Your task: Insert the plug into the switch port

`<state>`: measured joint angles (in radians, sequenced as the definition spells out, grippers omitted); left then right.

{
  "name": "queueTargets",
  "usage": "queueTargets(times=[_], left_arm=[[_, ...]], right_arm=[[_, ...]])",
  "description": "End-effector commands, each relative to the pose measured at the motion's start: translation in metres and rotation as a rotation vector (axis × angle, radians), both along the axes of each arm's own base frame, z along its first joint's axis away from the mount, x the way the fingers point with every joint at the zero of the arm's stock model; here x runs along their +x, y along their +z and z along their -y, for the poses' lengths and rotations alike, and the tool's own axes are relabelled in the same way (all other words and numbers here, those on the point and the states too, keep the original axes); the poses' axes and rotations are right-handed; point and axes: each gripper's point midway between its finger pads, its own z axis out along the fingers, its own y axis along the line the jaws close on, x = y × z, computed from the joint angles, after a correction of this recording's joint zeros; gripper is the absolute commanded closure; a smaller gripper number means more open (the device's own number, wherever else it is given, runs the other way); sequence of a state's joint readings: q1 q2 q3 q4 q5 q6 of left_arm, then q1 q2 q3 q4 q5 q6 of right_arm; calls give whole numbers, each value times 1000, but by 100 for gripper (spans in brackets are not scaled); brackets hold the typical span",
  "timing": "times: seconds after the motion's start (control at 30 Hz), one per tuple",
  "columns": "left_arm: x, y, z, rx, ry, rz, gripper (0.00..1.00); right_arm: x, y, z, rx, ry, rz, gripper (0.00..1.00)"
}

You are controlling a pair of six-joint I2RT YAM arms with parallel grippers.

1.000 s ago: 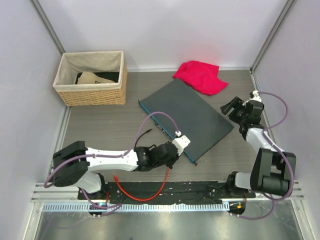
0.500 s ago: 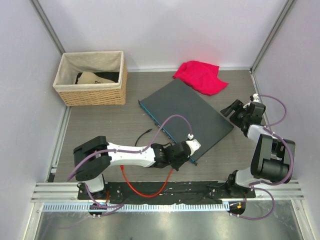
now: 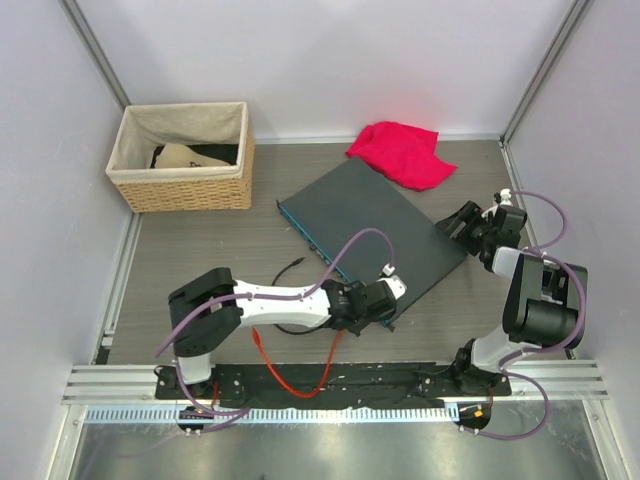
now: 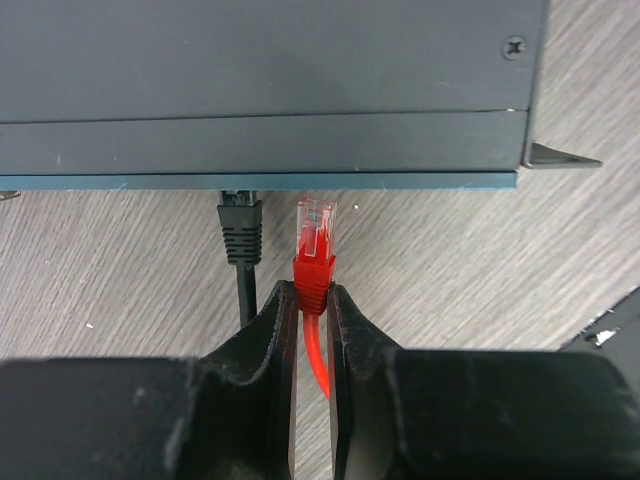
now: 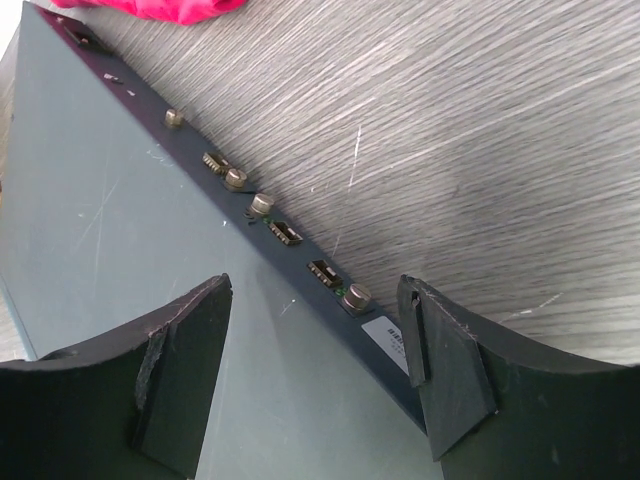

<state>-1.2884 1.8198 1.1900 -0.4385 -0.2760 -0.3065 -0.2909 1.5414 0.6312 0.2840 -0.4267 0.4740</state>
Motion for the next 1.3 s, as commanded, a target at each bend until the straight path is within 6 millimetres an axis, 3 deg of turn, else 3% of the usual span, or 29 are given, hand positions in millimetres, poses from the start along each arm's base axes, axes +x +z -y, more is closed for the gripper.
queueTargets(times=[0.0, 0.53, 1.07, 1.27], left_arm=[[6, 9, 4, 21, 9, 29, 100], [6, 5, 15, 56, -9, 5, 100], [7, 23, 25, 13, 3, 0, 100], [7, 19, 30, 23, 2, -3, 100]], right_arm=[[15, 20, 0, -4, 21, 86, 25], [15, 20, -3, 11, 32, 89, 25], [15, 19, -8, 30, 54, 90, 25], [16, 19, -8, 32, 57, 89, 25]])
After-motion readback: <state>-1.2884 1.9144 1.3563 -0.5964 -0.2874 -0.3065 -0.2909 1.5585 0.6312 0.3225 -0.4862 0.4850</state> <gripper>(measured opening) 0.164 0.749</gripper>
